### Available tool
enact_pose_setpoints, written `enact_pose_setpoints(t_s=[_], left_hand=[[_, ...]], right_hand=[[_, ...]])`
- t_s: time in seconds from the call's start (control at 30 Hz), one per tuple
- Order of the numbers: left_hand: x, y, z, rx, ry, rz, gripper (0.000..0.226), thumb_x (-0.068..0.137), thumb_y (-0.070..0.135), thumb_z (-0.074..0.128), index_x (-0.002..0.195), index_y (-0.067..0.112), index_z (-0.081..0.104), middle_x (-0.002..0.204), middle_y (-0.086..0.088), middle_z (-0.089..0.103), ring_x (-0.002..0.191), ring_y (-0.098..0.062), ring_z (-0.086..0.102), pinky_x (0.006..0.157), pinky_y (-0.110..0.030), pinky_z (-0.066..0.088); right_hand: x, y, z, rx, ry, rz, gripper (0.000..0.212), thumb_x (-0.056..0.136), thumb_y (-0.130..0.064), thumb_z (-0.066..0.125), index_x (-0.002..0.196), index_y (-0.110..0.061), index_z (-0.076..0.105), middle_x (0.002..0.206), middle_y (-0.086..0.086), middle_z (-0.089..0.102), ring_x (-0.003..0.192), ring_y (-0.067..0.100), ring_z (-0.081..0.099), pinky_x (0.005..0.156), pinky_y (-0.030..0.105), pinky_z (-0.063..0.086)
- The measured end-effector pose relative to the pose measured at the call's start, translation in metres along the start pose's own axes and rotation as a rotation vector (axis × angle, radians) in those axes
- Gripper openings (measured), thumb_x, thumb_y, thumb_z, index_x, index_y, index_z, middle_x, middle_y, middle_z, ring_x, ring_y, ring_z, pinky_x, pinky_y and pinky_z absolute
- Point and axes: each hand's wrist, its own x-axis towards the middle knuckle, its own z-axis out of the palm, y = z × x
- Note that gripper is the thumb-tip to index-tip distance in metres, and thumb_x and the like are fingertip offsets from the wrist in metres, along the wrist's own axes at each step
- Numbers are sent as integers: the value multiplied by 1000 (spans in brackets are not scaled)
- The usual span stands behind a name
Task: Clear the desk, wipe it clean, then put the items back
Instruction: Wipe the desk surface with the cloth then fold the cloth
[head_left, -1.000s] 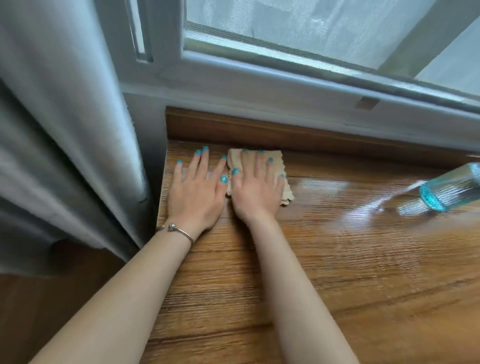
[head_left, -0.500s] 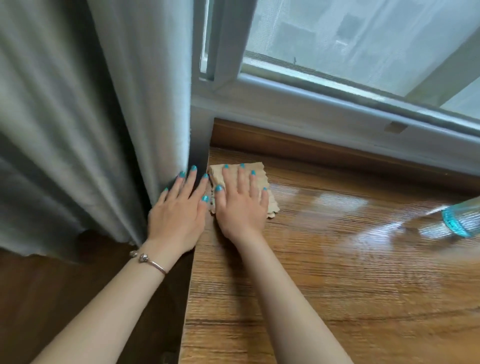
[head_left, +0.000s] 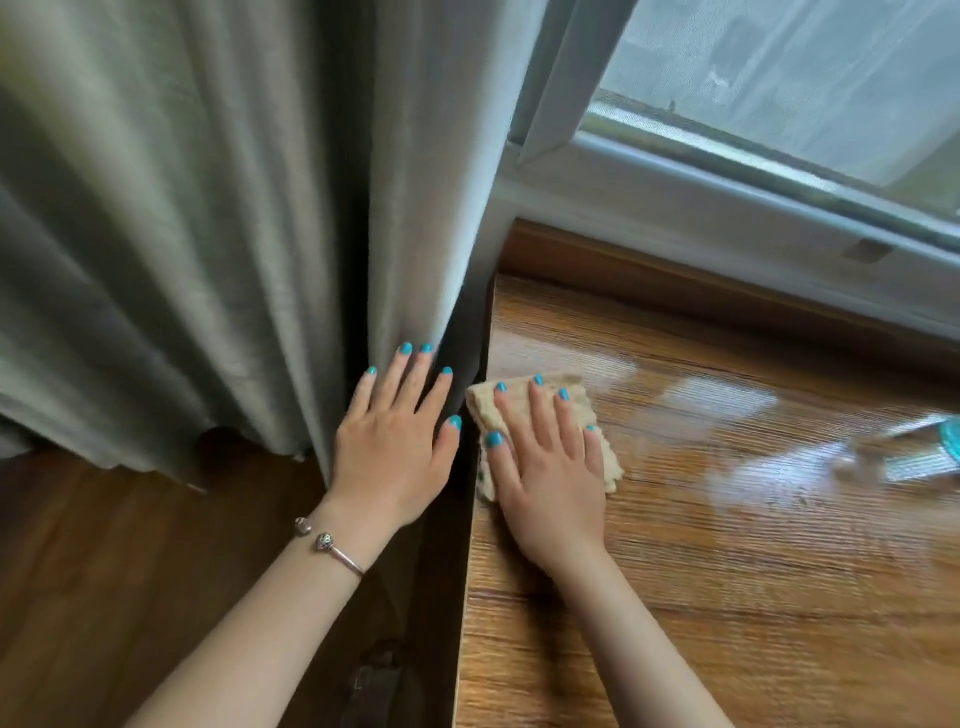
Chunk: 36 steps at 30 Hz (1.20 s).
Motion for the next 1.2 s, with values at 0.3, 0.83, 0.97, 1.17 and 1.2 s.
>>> enact_pose_setpoints(t_s=[0.3,0.83,0.97,1.17,1.2], left_hand=[[-57,30,2,-203,62,-63,63,95,49,14,153,26,23,161,-2,18,150,-18,7,120,-40,10],[-58,147,30,30,0,-7,63,94,38,-4,153,16,-6,162,-2,-9,149,-15,-10,121,-39,-5],[-59,149,27,81,-35,-35,56,102,41,8,154,26,-6,162,2,-11,149,-12,-10,120,-40,-6],[-55,158,28,67,-50,-70,57,98,57,17,152,42,7,163,2,-2,149,-13,-5,119,-41,-4],[-56,159,27,70,-51,-75,57,98,57,17,152,42,7,163,2,-2,149,-14,-5,119,-41,-4]], right_hand=[[-3,-3,4,62,23,-32,51,102,-51,17,151,-50,1,163,-10,-6,150,16,-9,121,46,-2],[-35,94,-6,101,-1,178,52,102,-47,16,152,-46,2,163,-10,-3,151,19,-7,119,48,-5],[-65,159,-12,81,-26,11,50,103,-47,18,151,-50,7,163,-13,-1,151,15,-5,119,45,-3],[-44,223,-23,45,43,418,52,102,-46,21,153,-42,11,164,-5,7,151,23,4,118,51,5],[-54,202,-19,35,32,321,52,102,-47,22,153,-43,10,164,-5,6,151,23,3,118,51,4]])
